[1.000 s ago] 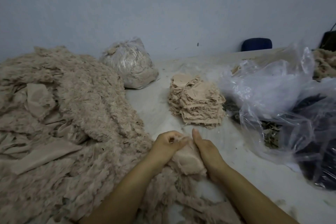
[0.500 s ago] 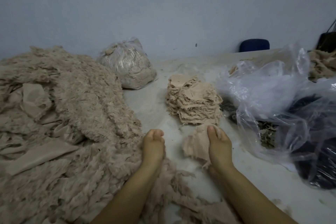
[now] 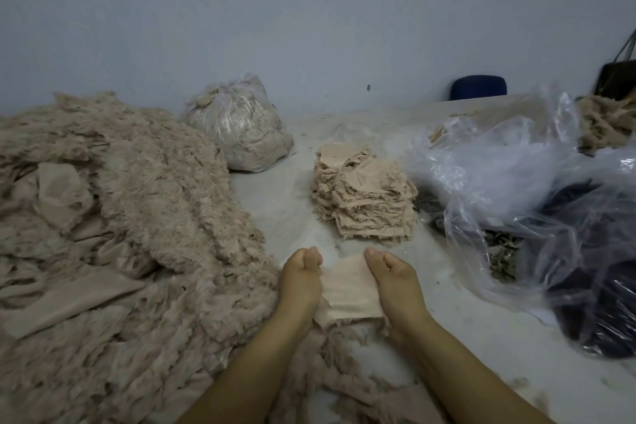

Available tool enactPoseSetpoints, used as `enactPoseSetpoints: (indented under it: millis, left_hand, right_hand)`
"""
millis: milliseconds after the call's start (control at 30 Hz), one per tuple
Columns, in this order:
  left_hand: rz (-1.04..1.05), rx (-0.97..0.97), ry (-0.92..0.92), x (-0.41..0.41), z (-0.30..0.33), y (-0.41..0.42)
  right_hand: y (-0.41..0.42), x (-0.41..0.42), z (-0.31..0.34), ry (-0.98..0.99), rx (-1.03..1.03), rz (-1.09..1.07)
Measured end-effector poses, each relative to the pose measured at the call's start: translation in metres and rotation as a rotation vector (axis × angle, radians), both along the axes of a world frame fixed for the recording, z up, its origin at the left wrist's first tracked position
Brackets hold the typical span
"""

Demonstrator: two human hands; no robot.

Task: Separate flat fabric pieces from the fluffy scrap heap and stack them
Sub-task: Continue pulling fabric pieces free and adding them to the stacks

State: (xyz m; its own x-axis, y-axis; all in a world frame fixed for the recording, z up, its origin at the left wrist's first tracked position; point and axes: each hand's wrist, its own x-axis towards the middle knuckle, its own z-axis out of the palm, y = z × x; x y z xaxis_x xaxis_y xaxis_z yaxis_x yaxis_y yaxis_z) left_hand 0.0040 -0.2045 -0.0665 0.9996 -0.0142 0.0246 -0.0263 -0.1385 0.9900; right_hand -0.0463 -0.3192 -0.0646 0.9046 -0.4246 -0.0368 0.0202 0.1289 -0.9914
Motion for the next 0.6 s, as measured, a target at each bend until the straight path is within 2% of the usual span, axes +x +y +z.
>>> enactPoseSetpoints:
  millis: [67, 167, 233, 400, 533, 600]
  left_hand:
    - [-0.009, -0.006, 0.071, 0.002, 0.003, 0.006]
    - [-0.296, -0.021, 0.28, -0.003, 0.012, 0.009]
    - [-0.392, -0.1, 0.287, -0.007, 0.013, 0.009]
    - [-0.338, -0.148, 0.164, -0.008, 0.022, 0.012]
    - [-0.297, -0.124, 0.138, -0.006, 0.03, 0.017]
    - [-0.247, -0.175, 0.15, 0.0, 0.035, 0.022]
  right_hand:
    - [0.0, 0.002, -0.003, 0.001, -0.095, -0.012]
    - [0.001, 0.002, -0.007, -0.024, -0.158, -0.001]
    - [-0.001, 0.001, -0.008, -0.043, -0.212, -0.023]
    - [-0.013, -0.001, -0.003, -0.084, -0.512, -0.156]
    - [-0.026, -0.01, 0.001, 0.03, -0.674, -0.103]
    - [-0.039, -0.023, -0.003, 0.098, -0.707, -0.041]
